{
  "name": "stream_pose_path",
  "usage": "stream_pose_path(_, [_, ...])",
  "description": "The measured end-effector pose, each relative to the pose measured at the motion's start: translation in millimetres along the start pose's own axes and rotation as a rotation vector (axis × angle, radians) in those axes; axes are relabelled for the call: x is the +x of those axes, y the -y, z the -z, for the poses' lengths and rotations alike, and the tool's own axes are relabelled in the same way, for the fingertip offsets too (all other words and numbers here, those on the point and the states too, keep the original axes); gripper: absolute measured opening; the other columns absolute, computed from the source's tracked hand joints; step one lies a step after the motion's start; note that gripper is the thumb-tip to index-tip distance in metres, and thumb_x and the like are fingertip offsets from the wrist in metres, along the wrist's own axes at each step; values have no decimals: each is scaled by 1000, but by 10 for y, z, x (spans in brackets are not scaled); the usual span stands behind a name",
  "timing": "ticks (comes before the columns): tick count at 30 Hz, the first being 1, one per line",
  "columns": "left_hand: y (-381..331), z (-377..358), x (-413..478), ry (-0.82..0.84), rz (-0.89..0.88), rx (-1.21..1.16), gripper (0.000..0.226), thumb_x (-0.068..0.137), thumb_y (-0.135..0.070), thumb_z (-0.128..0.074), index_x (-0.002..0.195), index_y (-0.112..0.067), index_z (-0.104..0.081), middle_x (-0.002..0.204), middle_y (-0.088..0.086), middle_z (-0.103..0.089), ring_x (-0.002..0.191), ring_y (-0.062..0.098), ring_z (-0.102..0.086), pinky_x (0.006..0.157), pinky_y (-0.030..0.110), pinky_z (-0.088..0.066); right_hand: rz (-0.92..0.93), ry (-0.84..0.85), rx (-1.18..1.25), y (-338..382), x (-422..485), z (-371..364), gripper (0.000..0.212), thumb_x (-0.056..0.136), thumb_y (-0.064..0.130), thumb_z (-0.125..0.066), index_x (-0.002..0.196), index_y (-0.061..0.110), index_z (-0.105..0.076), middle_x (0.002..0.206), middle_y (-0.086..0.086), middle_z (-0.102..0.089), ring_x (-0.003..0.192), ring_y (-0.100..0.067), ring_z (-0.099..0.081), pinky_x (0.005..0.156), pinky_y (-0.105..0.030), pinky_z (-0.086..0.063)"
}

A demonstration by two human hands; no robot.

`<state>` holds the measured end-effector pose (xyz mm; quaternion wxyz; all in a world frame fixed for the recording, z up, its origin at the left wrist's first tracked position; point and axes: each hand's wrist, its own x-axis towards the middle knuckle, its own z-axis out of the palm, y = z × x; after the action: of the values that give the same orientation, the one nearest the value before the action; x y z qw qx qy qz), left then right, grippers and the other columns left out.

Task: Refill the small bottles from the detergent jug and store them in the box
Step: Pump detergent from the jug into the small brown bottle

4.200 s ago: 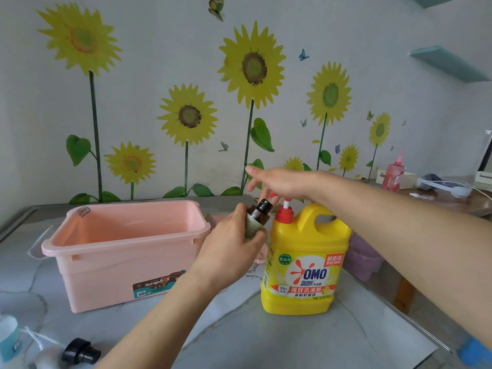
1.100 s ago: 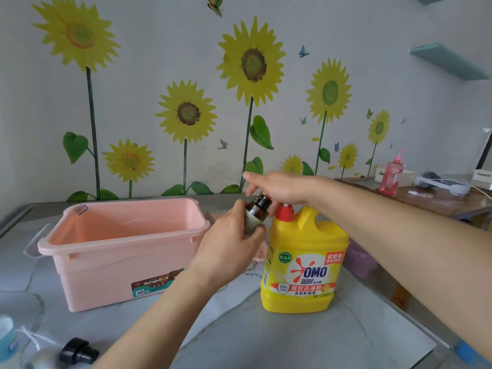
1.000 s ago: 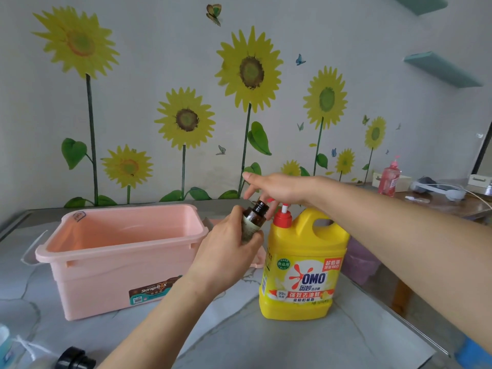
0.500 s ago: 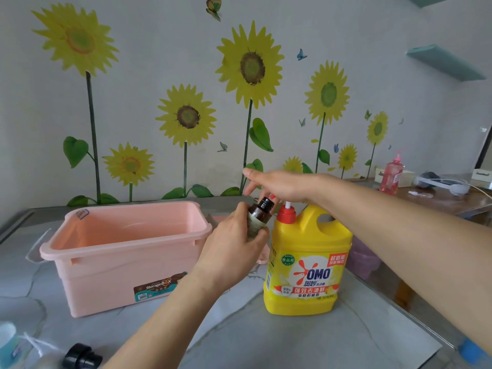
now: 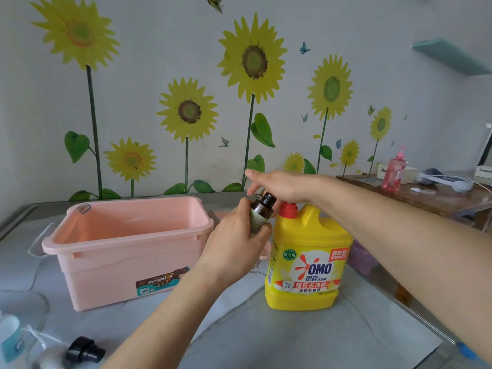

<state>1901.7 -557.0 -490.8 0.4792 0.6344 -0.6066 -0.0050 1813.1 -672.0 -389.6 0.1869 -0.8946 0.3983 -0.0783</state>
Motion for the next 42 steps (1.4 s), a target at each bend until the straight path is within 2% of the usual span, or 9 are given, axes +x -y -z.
stream_pose_path(7, [-14, -5, -5, 7, 10, -12, 21, 94, -36, -56, 88, -24, -40, 82, -7, -56, 72, 12, -53, 59, 38, -40, 9, 29, 97, 48, -81, 135, 71, 99, 67, -12, 132, 27, -60, 119, -11, -65, 93, -23, -69, 88, -43, -39])
stream_pose_path(12, [10, -5, -4, -1, 17, -7, 22, 94, -35, -56, 85, -30, -36, 80, -11, -55, 71, 9, -52, 57, 36, -36, -4, 33, -9, 34, -51, 31, 69, 98, 68, -15, 127, 28, -63, 97, -7, -72, 95, -23, -64, 97, -40, -38])
stream_pose_path(16, [3, -13, -12, 9, 15, -13, 22, 93, -36, -56, 87, -24, -39, 81, -8, -57, 71, 12, -53, 60, 38, -41, -5, 48, 71, 57, -72, 142, 72, 98, 69, -11, 133, 28, -59, 120, -11, -66, 93, -23, -70, 92, -44, -41])
stream_pose_path(19, [-3, -10, 5, 6, 8, -4, 22, 94, -35, -56, 86, -24, -38, 80, -9, -55, 71, 9, -53, 57, 34, -36, 6, 11, 81, 14, -44, 73, 71, 97, 72, -15, 128, 29, -62, 119, -11, -66, 87, -24, -73, 103, -45, -37])
stream_pose_path(22, [9, -7, -3, 0, 10, -4, 22, 94, -35, -56, 86, -27, -37, 79, -10, -55, 70, 8, -52, 56, 33, -35, -1, 14, -1, 6, -43, 16, 70, 96, 72, -15, 126, 30, -63, 108, -8, -70, 92, -23, -66, 110, -45, -35])
stream_pose_path(27, [-11, -9, -16, 6, 5, -3, 21, 94, -37, -56, 89, -23, -40, 81, -8, -56, 70, 11, -53, 60, 38, -41, -9, 54, 76, 71, -90, 151, 73, 98, 70, -11, 135, 28, -58, 122, -11, -66, 92, -22, -70, 92, -45, -40])
stream_pose_path(32, [9, -14, 5, 6, 8, 5, 20, 94, -36, -56, 88, -27, -38, 81, -11, -55, 71, 8, -52, 58, 36, -36, -6, 10, 40, -10, -11, 18, 73, 94, 75, -16, 123, 30, -65, 121, -11, -65, 93, -24, -67, 101, -45, -39])
stream_pose_path(38, [-5, -16, -10, 12, 11, -4, 21, 94, -37, -55, 90, -22, -41, 83, -8, -58, 72, 12, -54, 61, 39, -43, -7, 49, 69, 31, -57, 154, 74, 96, 72, -12, 134, 29, -58, 122, -10, -65, 94, -23, -70, 88, -44, -38])
stream_pose_path(42, [2, -9, 1, 9, 12, -6, 21, 94, -36, -56, 91, -22, -42, 82, -8, -57, 72, 12, -54, 63, 40, -44, 9, -5, 63, -26, -12, 29, 72, 95, 74, -16, 126, 30, -63, 123, -10, -64, 93, -23, -68, 100, -44, -39])
